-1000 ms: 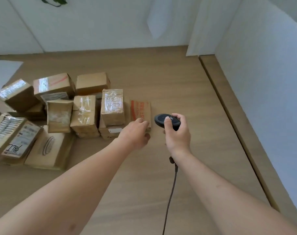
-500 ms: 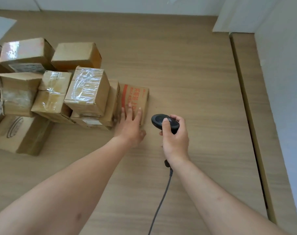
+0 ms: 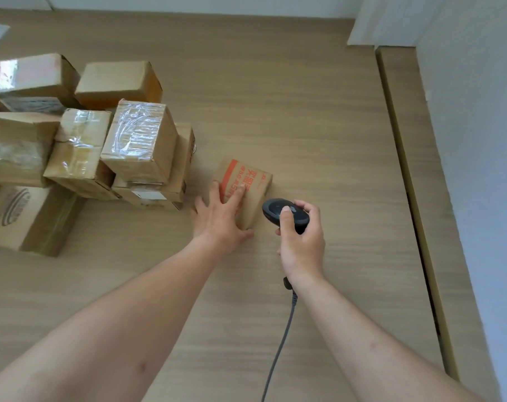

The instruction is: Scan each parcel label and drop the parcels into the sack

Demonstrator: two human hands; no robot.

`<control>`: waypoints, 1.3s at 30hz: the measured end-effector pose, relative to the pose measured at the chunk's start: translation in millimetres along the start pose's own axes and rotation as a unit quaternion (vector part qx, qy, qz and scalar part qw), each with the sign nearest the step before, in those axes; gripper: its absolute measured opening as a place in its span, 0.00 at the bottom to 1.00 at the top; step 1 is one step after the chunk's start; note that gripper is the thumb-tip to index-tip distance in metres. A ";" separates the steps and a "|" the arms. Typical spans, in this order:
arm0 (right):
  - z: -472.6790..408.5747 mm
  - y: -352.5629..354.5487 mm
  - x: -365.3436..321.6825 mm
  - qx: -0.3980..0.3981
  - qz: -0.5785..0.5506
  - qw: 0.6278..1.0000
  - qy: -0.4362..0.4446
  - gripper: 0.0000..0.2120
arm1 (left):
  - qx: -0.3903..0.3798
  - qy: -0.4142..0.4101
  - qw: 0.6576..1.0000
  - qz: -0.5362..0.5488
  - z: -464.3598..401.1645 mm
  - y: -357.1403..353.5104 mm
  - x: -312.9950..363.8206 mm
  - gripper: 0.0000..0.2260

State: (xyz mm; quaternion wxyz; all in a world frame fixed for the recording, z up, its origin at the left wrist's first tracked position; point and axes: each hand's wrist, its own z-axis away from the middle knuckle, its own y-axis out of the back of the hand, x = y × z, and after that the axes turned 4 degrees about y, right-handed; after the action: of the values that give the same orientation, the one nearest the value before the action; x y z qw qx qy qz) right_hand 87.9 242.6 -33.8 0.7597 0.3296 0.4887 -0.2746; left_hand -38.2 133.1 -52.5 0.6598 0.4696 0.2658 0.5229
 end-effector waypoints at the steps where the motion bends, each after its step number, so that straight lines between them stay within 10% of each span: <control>1: 5.1 0.0 1.4 0.000 0.002 1.000 -0.001 0.16 | -0.004 -0.003 1.000 0.000 6.0 0.1 -1.2 0.49; 39: 277.7 -155.3 52.2 -0.037 0.077 0.996 -0.024 0.20 | -0.025 0.021 0.999 -0.015 195.7 -52.0 -282.6 0.48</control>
State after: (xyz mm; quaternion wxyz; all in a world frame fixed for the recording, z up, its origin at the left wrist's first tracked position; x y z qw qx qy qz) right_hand 148.4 -74.2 -33.5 0.8020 0.3313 0.4531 -0.2045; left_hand 61.4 -200.0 -57.1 0.6732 0.4379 0.2733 0.5294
